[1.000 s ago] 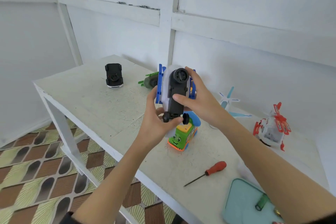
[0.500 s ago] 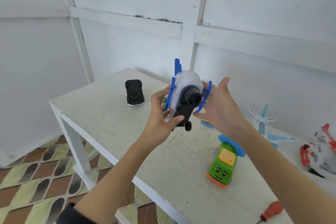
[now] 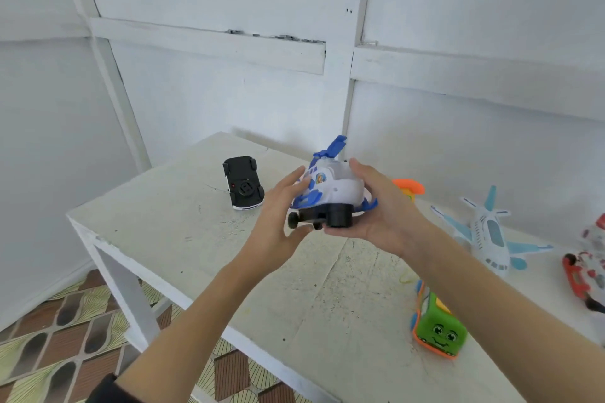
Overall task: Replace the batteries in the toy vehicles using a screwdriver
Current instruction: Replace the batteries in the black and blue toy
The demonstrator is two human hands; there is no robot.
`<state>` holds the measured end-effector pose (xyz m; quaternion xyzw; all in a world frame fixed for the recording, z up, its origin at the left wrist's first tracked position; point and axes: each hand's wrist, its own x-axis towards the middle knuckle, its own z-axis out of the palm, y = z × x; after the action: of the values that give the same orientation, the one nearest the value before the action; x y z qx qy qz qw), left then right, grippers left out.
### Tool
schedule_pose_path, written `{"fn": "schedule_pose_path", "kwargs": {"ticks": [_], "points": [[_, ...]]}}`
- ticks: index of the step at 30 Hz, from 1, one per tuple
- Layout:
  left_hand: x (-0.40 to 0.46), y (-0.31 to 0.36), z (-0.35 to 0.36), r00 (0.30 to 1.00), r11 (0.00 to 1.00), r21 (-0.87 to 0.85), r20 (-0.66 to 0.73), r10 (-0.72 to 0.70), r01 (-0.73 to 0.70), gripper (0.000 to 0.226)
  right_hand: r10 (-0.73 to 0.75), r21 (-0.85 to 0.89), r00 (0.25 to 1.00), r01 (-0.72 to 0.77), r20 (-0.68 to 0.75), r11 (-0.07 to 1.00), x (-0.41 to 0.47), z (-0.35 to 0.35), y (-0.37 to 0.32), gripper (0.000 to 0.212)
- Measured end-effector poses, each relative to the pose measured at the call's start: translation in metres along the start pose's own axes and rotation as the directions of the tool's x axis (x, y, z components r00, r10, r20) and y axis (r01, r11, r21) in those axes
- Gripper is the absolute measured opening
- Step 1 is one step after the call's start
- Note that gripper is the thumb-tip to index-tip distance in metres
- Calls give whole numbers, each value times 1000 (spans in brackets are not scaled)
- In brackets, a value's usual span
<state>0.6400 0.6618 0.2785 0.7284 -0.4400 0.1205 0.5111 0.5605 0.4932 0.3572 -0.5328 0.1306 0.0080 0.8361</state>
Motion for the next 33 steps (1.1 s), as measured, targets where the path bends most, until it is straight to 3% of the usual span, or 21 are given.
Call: {"fn": "schedule_pose_path", "kwargs": {"ticks": [2, 4, 7, 10, 13, 17, 19, 23, 33], "points": [[-4, 4, -4, 981, 969, -163, 87, -175, 187, 68, -74, -23, 996, 73, -47, 997, 6, -1, 8, 47], [-3, 12, -4, 937, 841, -413, 158, -312, 350, 62, -162, -48, 986, 159, -45, 986, 8, 0, 13, 51], [6, 18, 0, 908, 701, -591, 150, -391, 400, 39, -262, -103, 965, 261, -2, 960, 10, -1, 21, 41], [11, 20, 6, 914, 719, -581, 122, -387, 381, 55, -316, -219, 948, 317, 40, 923, 10, -5, 30, 40], [8, 11, 9, 920, 742, -556, 126, -370, 374, 59, -319, -300, 945, 327, 77, 896, 11, -11, 40, 57], [0, -8, 3, 899, 712, -550, 252, -358, 437, 73, -282, -484, 946, 325, 162, 813, 14, -22, 58, 80], [-4, -17, 2, 876, 691, -540, 333, -350, 481, 81, -259, -565, 954, 298, 149, 769, 11, -26, 69, 78], [-9, -36, 10, 807, 653, -489, 459, -371, 578, 83, -249, -579, 966, 245, 75, 777, 6, -33, 87, 64], [-11, -78, 21, 695, 565, -449, 625, -356, 692, 90, -298, -609, 954, 217, -34, 763, 29, -40, 119, 72]]}}
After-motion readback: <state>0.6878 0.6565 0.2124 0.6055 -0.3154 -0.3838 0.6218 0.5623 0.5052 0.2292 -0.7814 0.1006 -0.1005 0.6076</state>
